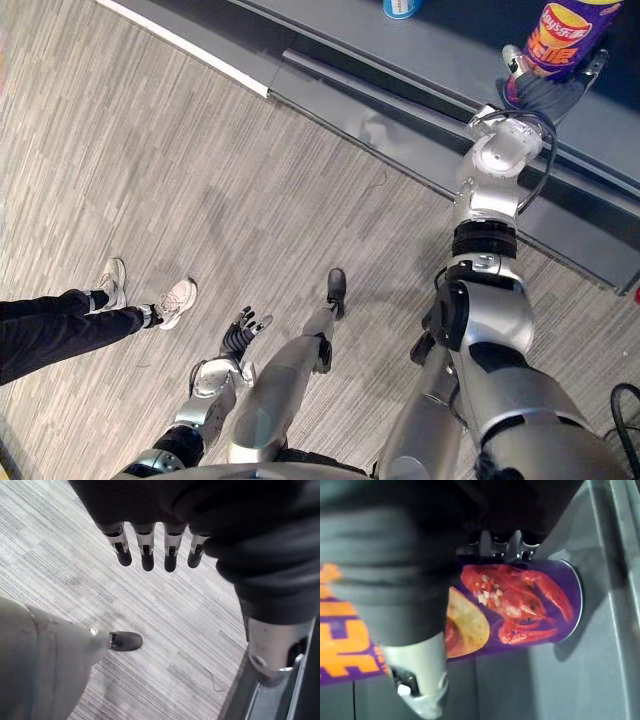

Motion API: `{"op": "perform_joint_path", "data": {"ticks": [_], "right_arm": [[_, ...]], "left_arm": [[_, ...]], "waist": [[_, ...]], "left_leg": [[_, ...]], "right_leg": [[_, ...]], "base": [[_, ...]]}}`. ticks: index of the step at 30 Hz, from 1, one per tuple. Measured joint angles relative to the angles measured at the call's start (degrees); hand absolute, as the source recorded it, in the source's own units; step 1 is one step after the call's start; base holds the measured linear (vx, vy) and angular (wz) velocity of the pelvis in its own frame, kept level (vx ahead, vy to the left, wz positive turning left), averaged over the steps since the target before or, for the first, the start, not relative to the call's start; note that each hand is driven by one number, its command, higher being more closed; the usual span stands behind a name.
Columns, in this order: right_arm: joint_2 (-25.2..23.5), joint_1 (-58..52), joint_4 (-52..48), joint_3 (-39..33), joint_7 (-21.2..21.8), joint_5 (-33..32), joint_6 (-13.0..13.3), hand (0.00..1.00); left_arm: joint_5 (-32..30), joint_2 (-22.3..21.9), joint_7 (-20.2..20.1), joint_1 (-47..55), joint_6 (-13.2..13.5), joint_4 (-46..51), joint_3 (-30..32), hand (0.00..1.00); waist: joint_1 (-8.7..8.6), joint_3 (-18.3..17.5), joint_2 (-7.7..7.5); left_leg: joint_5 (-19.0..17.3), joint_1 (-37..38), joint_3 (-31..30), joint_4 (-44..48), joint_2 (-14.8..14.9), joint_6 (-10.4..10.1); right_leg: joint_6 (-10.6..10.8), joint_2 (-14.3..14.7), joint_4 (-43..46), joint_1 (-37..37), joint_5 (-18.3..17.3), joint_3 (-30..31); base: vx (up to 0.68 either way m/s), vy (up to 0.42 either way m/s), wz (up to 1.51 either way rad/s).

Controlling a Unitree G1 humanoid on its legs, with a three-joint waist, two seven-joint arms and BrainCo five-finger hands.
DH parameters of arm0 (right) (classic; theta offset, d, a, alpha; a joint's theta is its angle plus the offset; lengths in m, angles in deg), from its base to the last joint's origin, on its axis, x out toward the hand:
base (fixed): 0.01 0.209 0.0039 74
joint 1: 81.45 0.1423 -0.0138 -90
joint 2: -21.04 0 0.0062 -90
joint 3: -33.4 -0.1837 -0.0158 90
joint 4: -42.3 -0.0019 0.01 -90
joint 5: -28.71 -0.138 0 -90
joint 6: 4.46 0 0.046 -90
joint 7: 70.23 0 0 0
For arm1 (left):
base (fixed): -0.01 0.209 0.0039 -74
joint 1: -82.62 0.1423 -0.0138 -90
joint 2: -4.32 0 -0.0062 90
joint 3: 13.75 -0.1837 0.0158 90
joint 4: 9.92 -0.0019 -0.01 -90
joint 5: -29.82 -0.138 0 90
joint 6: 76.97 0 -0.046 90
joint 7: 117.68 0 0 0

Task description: Put the gum and the chips on the shelf.

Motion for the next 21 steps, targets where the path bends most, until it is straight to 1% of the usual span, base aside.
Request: {"op": "perform_joint_path", "data": {"ticks": [8, 14, 21], "right_arm": [[0.18, 0.35, 0.85, 0.04, -0.04, -0.32, -0.01, 0.0], [0.16, 1.01, 1.17, 1.01, -0.07, -0.32, -0.01, 0.0], [-0.67, 1.37, 2.78, 1.22, 0.13, -0.42, -0.15, 0.0]], "left_arm": [[0.0, 0.0, 0.01, 0.0, -0.02, -0.11, -0.59, 0.0], [0.0, 0.0, 0.04, -0.01, -0.02, -0.11, -0.64, 0.0], [0.0, 0.0, 0.05, -0.64, -0.02, -0.06, -0.65, 0.0]], "waist": [[-0.04, 0.0, 0.0], [0.0, 0.0, 0.0], [-0.01, 0.0, 0.0]], "left_leg": [[0.43, -0.04, 0.1, -0.44, -0.1, 0.0], [0.43, 0.01, 1.3, -0.52, -0.11, -0.01], [0.38, 0.55, 1.85, 0.37, 0.95, -0.05]], "right_leg": [[-0.02, -0.06, 0.0, -0.38, -0.01, 0.17], [-0.16, 0.25, -0.11, -1.3, 0.33, 1.53], [-0.27, 1.78, -1.65, -0.1, 0.93, 1.86]], "base": [[-0.02, -0.051, 0.0], [-0.01, -0.055, -0.09], [0.0, -0.06, -0.08]]}}
